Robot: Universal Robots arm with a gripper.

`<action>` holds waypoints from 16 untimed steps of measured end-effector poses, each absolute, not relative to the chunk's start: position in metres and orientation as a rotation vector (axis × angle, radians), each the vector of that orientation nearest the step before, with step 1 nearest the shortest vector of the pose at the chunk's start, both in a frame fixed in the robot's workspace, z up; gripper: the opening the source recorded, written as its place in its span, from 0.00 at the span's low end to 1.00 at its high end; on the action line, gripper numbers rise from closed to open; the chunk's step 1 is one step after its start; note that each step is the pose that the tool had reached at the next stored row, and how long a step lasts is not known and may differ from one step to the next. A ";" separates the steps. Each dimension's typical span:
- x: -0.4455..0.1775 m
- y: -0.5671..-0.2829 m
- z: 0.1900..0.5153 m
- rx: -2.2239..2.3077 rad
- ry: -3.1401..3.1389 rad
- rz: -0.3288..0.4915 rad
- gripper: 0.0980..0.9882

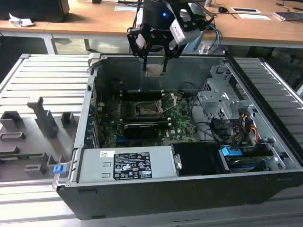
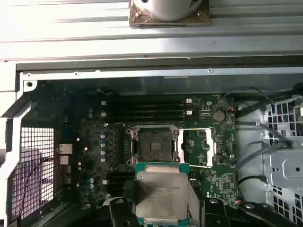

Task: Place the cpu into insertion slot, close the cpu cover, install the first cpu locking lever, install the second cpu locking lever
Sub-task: 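Place the cpu into insertion slot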

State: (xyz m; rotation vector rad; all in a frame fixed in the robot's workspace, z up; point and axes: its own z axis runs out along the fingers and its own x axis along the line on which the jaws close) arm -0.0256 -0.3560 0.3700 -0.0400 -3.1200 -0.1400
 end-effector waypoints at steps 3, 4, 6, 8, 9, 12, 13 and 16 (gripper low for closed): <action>-0.026 -0.356 0.370 -0.158 -3.120 -0.141 0.48; -0.026 -0.356 0.370 -0.180 -3.119 -0.141 0.48; -0.026 -0.356 0.369 -0.246 -3.116 -0.141 0.48; -0.026 -0.356 0.369 -0.288 -3.114 -0.142 0.48; -0.026 -0.356 0.368 -0.303 -3.113 -0.142 0.48; -0.026 -0.356 0.365 -0.355 -3.109 -0.142 0.48; -0.026 -0.356 0.364 -0.364 -3.108 -0.142 0.48; -0.026 -0.356 0.361 -0.377 -3.107 -0.142 0.48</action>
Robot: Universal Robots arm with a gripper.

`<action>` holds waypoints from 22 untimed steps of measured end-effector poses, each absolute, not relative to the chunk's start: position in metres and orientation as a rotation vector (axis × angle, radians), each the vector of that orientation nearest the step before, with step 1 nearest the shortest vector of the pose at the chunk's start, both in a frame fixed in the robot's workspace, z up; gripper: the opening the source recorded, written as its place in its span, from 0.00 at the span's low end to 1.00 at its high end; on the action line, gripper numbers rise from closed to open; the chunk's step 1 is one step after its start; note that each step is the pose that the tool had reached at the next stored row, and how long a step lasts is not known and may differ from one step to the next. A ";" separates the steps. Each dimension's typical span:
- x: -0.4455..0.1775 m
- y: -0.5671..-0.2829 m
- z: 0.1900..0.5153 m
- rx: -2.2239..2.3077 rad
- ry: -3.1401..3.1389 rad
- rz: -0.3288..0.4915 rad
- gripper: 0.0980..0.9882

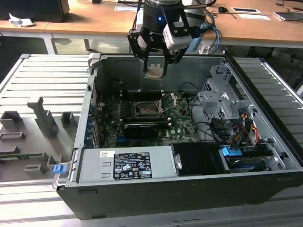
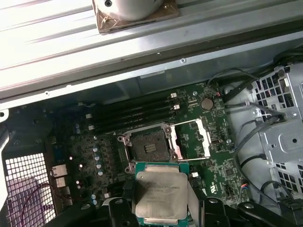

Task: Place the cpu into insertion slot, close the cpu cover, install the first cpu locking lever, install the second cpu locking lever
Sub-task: 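Place the cpu into insertion slot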

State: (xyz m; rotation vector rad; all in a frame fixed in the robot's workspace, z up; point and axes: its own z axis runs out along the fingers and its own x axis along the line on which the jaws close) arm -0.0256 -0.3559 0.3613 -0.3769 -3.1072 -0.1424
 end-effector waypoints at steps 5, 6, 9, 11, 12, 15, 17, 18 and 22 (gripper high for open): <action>-0.026 -0.356 0.355 -0.382 -3.107 -0.142 0.48; -0.026 -0.356 0.355 -0.383 -3.107 -0.142 0.48; -0.026 -0.356 0.353 -0.383 -3.107 -0.142 0.48; -0.026 -0.356 0.353 -0.384 -3.107 -0.142 0.48; -0.026 -0.356 0.352 -0.384 -3.107 -0.142 0.48; -0.026 -0.356 0.351 -0.384 -3.107 -0.142 0.48; -0.026 -0.356 0.351 -0.384 -3.107 -0.142 0.48; -0.026 -0.356 0.350 -0.384 -3.106 -0.142 0.48; -0.026 -0.356 0.348 -0.392 -3.106 -0.143 0.48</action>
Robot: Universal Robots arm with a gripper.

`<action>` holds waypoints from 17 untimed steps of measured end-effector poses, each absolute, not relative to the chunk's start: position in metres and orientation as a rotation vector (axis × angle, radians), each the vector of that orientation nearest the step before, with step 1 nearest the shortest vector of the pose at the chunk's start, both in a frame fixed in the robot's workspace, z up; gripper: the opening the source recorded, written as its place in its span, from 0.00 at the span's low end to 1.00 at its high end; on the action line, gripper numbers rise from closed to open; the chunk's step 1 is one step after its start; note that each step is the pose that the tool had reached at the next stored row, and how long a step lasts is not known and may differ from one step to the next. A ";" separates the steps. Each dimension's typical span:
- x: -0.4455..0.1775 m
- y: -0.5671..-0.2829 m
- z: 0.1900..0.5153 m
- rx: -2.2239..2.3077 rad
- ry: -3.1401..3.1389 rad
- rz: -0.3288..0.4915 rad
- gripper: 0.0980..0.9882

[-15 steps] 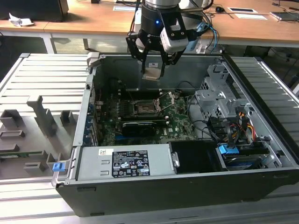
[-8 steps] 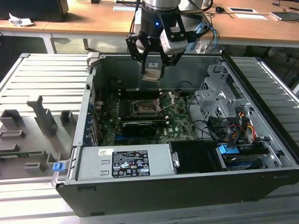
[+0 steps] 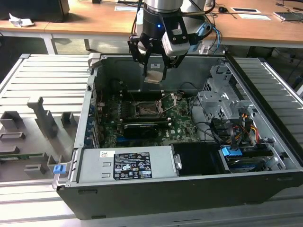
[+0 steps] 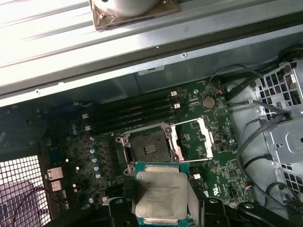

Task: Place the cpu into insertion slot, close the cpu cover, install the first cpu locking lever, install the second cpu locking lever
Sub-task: 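Place the cpu into insertion slot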

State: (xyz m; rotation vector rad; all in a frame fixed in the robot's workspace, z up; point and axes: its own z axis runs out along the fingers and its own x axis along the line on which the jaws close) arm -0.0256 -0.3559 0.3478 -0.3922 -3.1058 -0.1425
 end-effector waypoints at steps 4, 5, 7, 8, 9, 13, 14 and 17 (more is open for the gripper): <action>-0.026 -0.356 0.346 -0.411 -3.104 -0.143 0.48; -0.026 -0.356 0.346 -0.414 -3.104 -0.143 0.48; -0.026 -0.356 0.345 -0.420 -3.103 -0.143 0.48; -0.026 -0.356 0.345 -0.423 -3.103 -0.143 0.48; -0.026 -0.356 0.344 -0.426 -3.102 -0.143 0.48; -0.026 -0.356 0.343 -0.433 -3.102 -0.143 0.48; -0.026 -0.356 0.342 -0.435 -3.101 -0.143 0.48; -0.026 -0.356 0.341 -0.447 -3.100 -0.143 0.48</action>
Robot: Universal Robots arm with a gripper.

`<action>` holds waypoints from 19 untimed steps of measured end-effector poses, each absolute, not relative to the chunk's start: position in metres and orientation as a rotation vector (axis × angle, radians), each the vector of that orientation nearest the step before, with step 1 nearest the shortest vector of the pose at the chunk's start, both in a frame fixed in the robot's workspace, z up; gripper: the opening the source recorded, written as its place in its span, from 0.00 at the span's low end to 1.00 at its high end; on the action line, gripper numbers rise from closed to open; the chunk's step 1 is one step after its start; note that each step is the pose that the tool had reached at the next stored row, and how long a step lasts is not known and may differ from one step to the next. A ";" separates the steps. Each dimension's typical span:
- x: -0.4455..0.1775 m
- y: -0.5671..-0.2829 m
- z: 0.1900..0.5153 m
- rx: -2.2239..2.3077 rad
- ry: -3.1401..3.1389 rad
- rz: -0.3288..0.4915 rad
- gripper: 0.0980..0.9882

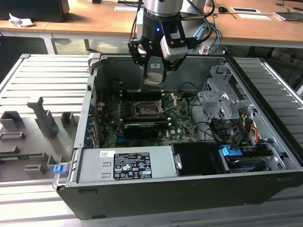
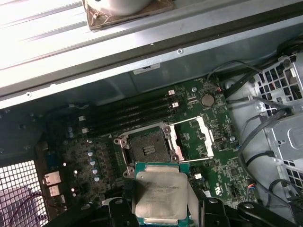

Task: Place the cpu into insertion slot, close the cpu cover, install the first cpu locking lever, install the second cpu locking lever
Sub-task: 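Place the cpu into insertion slot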

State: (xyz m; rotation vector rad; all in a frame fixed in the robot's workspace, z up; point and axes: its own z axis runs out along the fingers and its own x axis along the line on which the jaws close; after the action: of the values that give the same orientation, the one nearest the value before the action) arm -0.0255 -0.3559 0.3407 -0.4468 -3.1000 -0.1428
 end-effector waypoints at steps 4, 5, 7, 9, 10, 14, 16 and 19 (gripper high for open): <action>-0.026 -0.356 0.338 -0.463 -3.098 -0.143 0.48; -0.026 -0.356 0.338 -0.467 -3.098 -0.143 0.48; -0.026 -0.356 0.337 -0.471 -3.097 -0.143 0.48; -0.026 -0.356 0.335 -0.481 -3.096 -0.143 0.48; -0.026 -0.356 0.335 -0.484 -3.096 -0.143 0.48; -0.026 -0.356 0.333 -0.490 -3.095 -0.143 0.48; -0.026 -0.356 0.332 -0.493 -3.094 -0.143 0.48; -0.026 -0.356 0.331 -0.498 -3.094 -0.143 0.48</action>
State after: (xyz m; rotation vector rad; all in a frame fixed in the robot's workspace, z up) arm -0.0256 -0.3559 0.3313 -0.4979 -3.0937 -0.1430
